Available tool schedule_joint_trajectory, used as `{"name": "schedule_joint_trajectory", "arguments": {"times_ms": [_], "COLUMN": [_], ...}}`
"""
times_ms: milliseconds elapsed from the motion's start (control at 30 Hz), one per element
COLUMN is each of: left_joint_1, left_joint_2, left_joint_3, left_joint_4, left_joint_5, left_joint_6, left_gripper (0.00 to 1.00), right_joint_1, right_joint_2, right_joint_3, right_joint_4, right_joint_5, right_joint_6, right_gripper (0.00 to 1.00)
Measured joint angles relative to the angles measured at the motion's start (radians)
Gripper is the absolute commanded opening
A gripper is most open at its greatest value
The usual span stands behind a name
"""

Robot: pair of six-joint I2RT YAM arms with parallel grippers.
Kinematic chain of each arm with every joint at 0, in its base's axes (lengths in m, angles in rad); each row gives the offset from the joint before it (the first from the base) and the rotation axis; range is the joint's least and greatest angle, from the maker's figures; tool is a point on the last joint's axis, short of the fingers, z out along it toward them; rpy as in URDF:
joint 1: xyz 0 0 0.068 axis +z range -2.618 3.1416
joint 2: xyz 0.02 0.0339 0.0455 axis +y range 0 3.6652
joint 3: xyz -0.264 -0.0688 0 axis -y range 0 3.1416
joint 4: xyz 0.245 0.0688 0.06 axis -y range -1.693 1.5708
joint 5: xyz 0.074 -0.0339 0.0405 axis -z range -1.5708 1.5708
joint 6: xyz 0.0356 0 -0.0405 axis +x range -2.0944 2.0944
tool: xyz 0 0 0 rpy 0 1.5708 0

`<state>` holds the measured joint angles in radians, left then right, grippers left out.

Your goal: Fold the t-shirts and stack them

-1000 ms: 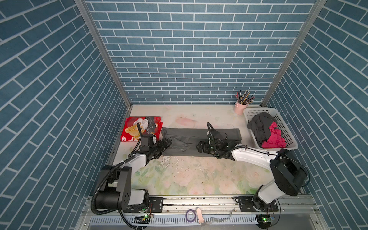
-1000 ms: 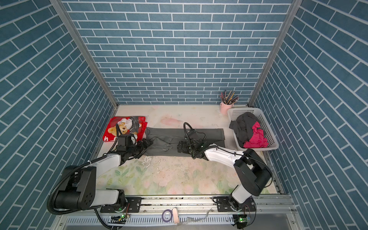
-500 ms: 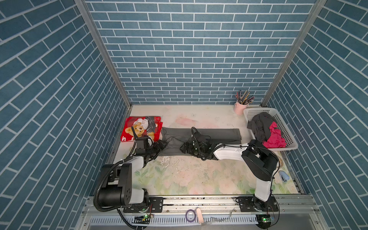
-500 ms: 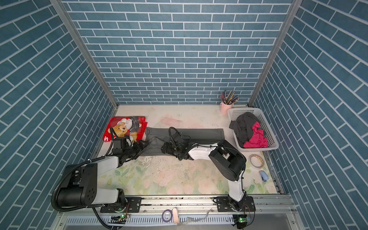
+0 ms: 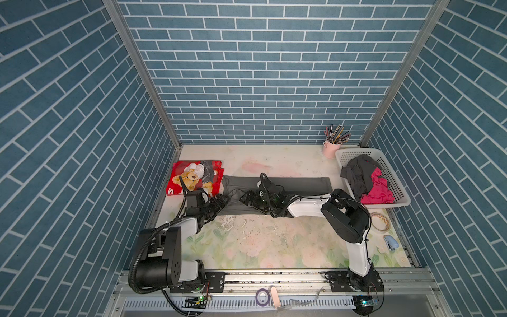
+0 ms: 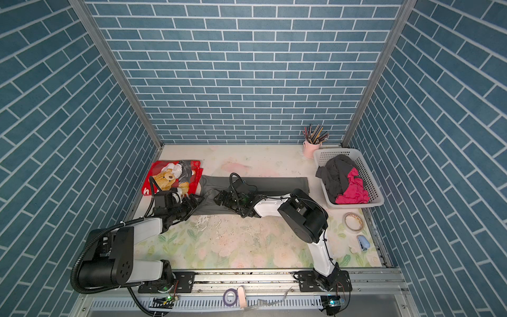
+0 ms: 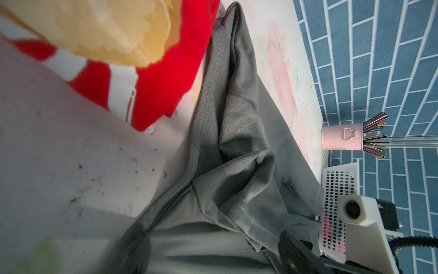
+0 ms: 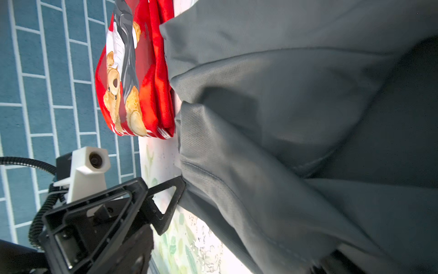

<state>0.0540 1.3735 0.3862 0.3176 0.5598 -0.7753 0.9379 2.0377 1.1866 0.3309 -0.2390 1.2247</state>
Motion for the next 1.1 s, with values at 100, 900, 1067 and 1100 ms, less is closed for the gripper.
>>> {"name": "schedule_joint_trajectory", "arguments": {"times_ms": [100,900,1067,1100], "left_joint_1": [0.0,0.028,0.029,0.029], "left_joint_2": [0.0,0.003,0.003,0.003], "left_joint_3": [0.0,-0.003,-0.003,-0.003], "left_joint_4": [0.0,-0.003,-0.004,-0.005], "left_joint_5": [0.001,0.023,0.024,0.024], "left_joint_6": [0.003,0.032,0.036,0.037], "left_gripper": [0.87,0.87,0.87,0.87], "right_joint_1": [-0.034,-0.174,-0.054,-0.035], "right_joint_2": [0.024,-0.035,-0.046,-0.044], "right_joint_3": [0.021,0.138,0.071,0.063], "right_joint_4": [0.029,-0.016,0.01,0.01], "right_joint_5": [-0.016,-0.075,-0.095,-0.103], "right_joint_6": [0.033,-0.01,-0.01,-0.01], "right_gripper": [0.95,0.98,0.97,0.98]}}
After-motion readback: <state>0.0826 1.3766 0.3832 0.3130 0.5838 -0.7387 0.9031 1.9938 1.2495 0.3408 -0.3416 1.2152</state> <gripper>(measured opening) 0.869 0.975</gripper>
